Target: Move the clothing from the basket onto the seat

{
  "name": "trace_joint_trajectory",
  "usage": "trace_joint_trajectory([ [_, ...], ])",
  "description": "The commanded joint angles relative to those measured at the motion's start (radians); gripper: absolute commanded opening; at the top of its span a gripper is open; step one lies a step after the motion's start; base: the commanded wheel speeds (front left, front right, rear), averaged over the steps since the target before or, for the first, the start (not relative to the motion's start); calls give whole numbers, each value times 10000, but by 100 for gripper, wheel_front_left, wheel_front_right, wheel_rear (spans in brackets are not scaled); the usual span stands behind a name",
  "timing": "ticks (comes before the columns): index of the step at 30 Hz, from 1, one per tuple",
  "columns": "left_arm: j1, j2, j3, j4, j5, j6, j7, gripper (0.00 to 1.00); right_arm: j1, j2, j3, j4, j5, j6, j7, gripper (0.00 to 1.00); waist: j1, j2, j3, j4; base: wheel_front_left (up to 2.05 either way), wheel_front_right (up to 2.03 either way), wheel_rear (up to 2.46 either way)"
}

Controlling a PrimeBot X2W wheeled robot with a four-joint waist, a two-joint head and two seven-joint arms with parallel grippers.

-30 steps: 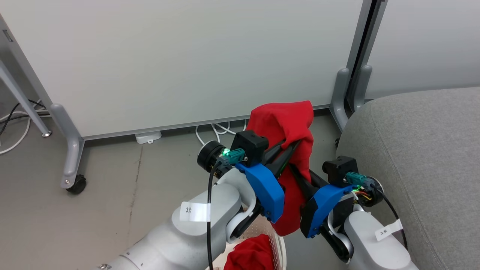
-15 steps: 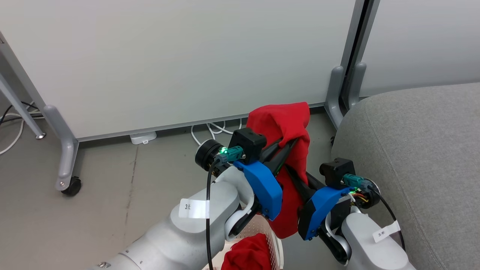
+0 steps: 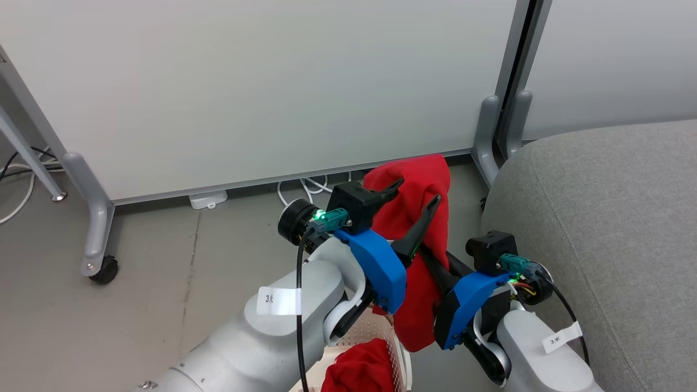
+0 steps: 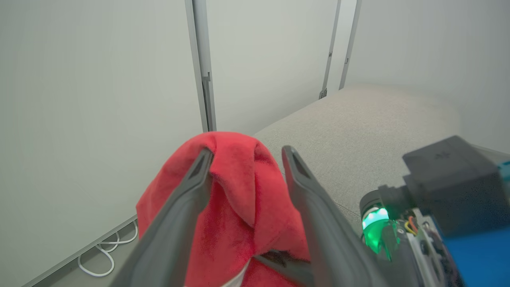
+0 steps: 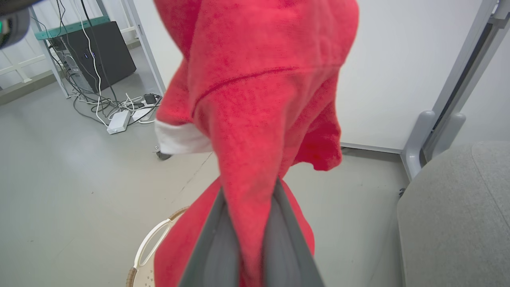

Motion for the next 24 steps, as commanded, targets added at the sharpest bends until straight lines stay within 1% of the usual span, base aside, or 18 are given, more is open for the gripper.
trace_joint_trajectory([
  [1, 172, 3, 181, -34, 144, 83, -50, 100, -46, -33, -16, -3, 51, 5, -77, 0, 0, 0, 7, -6, 0, 0, 0],
  [6, 761, 125, 934, -298, 760, 183, -49, 100, -69, -33, -79, -3, -12, 5, -140, 0, 0, 0, 34, -11, 0, 0, 0],
  [8, 1156, 274, 1326, -538, 1121, 195, -46, 100, -56, -33, -131, -7, -64, 5, -162, 0, 0, 0, 51, -2, 0, 0, 0],
  [15, 2749, 921, 2800, -1625, 2586, 36, -40, 100, 31, -33, -365, -35, -147, 5, -156, 0, 0, 0, 123, 59, 0, 0, 0],
  [18, 3370, 1172, 3450, -2105, 3331, 65, -40, 100, 77, -33, -447, -78, -169, 5, -165, 0, 0, 0, 130, 84, 0, 0, 0],
  [20, 3865, 1246, 3951, -2444, 3747, 68, -40, 100, 129, -33, -513, -107, -236, 5, -167, 0, 0, 0, 124, 112, 0, 0, 0],
  [24, 4726, 1272, 4846, -2934, 4404, -114, -42, 100, 223, -33, -674, -169, -312, 5, -155, 0, 0, 0, 112, 179, 0, 0, 0],
])
